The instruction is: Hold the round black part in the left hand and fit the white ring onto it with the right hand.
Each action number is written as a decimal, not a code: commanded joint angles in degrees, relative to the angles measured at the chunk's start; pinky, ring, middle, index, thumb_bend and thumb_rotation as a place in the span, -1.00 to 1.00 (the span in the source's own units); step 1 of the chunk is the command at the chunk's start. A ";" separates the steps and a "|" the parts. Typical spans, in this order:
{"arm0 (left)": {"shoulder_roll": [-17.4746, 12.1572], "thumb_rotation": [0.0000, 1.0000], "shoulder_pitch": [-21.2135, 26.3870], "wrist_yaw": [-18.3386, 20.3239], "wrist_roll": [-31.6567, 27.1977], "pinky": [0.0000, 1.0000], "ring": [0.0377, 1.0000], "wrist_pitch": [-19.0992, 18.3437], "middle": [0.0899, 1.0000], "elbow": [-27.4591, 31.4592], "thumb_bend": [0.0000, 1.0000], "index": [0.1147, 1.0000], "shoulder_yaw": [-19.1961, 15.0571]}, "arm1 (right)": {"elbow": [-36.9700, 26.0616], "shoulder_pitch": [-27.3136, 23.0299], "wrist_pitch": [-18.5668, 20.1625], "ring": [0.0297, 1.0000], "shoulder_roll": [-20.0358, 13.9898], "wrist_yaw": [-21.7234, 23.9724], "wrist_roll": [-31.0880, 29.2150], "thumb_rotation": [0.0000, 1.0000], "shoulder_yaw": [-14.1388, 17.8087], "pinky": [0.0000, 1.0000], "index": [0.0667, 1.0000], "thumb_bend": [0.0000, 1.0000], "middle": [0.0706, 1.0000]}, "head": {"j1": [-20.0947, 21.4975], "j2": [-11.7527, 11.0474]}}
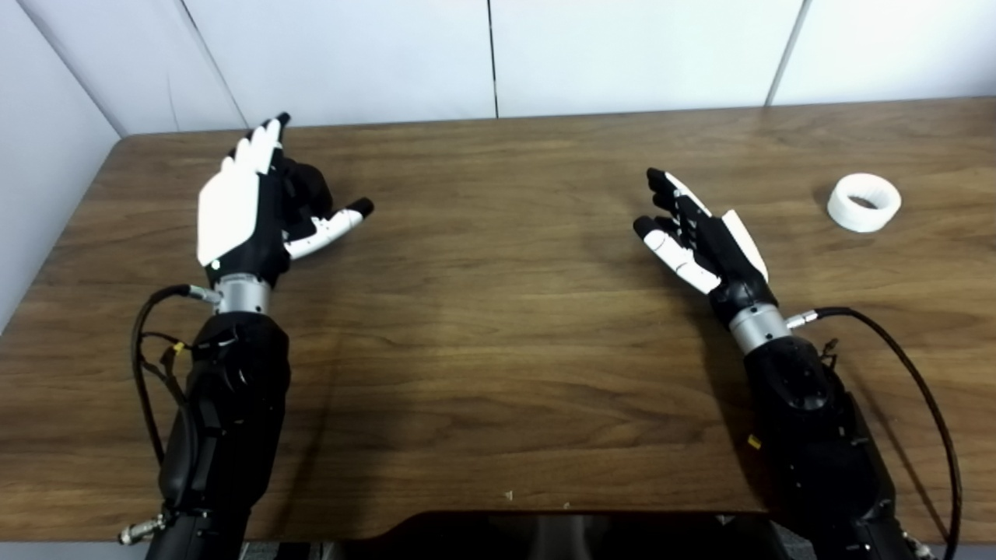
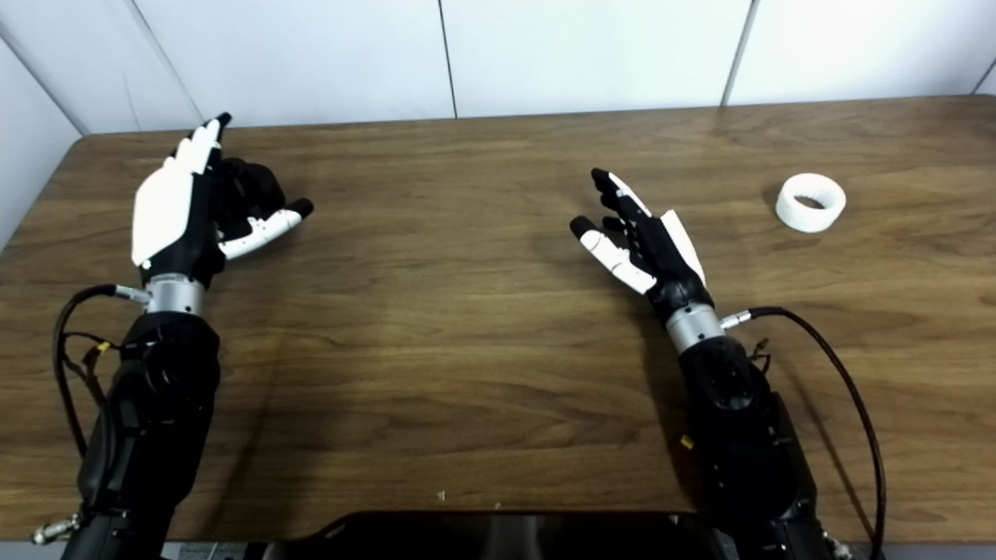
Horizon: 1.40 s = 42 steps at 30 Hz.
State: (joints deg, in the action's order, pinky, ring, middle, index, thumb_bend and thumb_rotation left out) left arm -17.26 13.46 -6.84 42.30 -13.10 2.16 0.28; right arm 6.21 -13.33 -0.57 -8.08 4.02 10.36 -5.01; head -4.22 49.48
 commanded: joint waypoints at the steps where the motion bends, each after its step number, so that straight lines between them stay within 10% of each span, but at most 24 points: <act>1: -1.63 0.19 3.25 -2.75 1.52 1.00 1.00 -0.39 1.00 -0.40 0.85 1.00 -0.93 | -1.16 -2.41 -2.37 0.85 -0.12 -0.81 0.29 0.42 0.26 0.74 0.83 0.26 0.85 | 0.07 -0.12; 42: -9.90 0.33 9.47 -2.41 -4.14 1.00 1.00 -2.73 1.00 -18.55 1.00 0.82 -1.24 | -2.56 -2.10 -1.27 0.86 -0.90 -0.32 0.05 0.38 0.72 0.74 0.82 0.22 0.86 | 0.86 0.02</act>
State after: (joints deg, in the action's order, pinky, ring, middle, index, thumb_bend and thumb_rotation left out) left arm -24.82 20.08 -8.46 38.76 -16.97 -17.02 -0.55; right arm 5.95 -13.34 -0.99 -8.81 4.11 10.46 -4.73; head -3.34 49.48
